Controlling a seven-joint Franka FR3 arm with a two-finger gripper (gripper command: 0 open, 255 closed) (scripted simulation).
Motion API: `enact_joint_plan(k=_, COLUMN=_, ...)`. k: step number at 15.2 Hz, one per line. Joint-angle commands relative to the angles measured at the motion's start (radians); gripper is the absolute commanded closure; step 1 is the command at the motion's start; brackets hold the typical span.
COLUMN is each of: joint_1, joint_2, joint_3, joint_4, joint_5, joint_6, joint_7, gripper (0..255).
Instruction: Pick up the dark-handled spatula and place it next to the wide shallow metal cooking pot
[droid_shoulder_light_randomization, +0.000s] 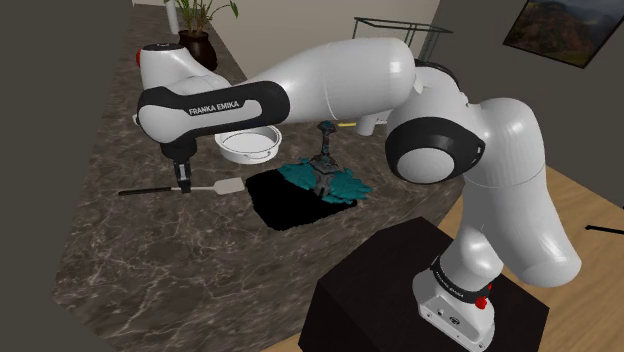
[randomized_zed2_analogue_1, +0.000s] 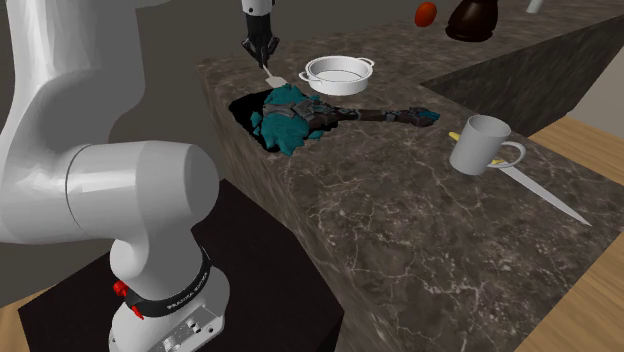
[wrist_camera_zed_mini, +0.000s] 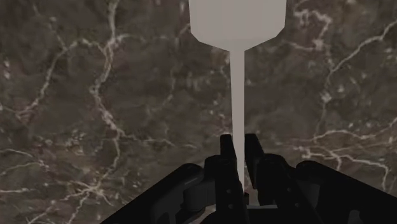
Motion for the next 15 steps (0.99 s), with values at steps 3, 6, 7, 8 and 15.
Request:
enact_joint_plan(k=3, joint_1=0.0, joint_2=0.0, joint_3=0.0, joint_4=0.0, joint_5=0.0, joint_6=0.0, joint_7=0.0, gripper=0)
enact_joint_plan(k=6, joint_1=0.0, joint_2=0.0, joint_3=0.0, joint_4=0.0, joint_5=0.0, joint_6=0.0, joint_7=0.0, gripper=0)
enact_joint_plan(k=7, joint_1=0.0, joint_2=-0.013, joint_3=-0.003, joint_4=0.013, joint_5=-0.004, joint_6=-0.025, joint_7=0.003, gripper=0)
enact_joint_plan(k=8, joint_1=-0.001, joint_2=-0.024, joint_3=-0.006, joint_4=0.028, joint_5=-0.009, joint_6=-0.051, joint_7=0.006, gripper=0)
enact_joint_plan(k=15, joint_1=-0.004, joint_2=-0.041, joint_3=-0.01, joint_4=0.06, joint_5=-0.015, joint_6=-0.099, joint_7=0.011, gripper=0)
